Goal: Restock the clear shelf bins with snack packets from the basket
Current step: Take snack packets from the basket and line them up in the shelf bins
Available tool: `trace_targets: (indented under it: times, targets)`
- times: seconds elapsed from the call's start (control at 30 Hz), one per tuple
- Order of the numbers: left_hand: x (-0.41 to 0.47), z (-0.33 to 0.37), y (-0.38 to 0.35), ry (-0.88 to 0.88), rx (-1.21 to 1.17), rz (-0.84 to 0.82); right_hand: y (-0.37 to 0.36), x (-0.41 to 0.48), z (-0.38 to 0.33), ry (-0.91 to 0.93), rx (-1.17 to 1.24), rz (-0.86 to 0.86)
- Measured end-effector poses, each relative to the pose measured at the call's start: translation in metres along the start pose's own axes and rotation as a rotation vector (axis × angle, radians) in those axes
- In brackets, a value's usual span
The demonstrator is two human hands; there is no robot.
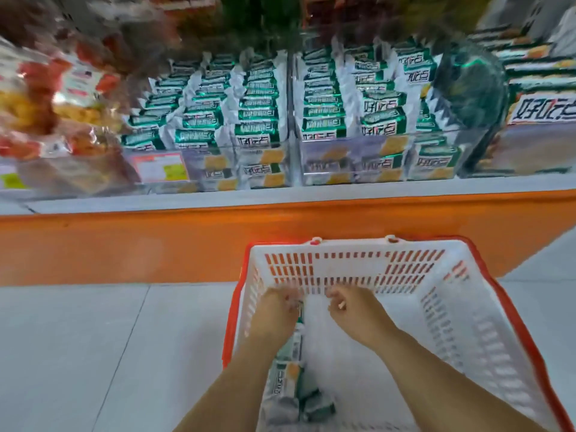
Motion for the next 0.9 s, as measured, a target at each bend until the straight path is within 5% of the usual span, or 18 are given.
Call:
trace_targets:
  times: [0.23, 0.57, 0.9]
  targets:
    - [0.022, -0.059, -0.075, 0.190, 0.109, -0.122, -0.058, 0.017, 0.076, -0.263, 0.052, -0.114]
    - [0.042, -0.061, -0.111, 0.364, 0.166, -0.221, -0.064, 0.028, 0.102, -0.317, 0.081, -0.140]
    - [0.030, -0.045, -0.103, 0.225, 0.051, -0.316, -0.043, 0.020, 0.082, -0.305, 0.112, -0.112]
Point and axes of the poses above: each hand's wrist, its own x-axis towards the middle knuckle, its own y-axis out of the back of the hand, z = x × y, the point moved 8 cm from there along x, towards the middle knuckle, and after that the axes turned 10 degrees about x, right-handed, at the moved point
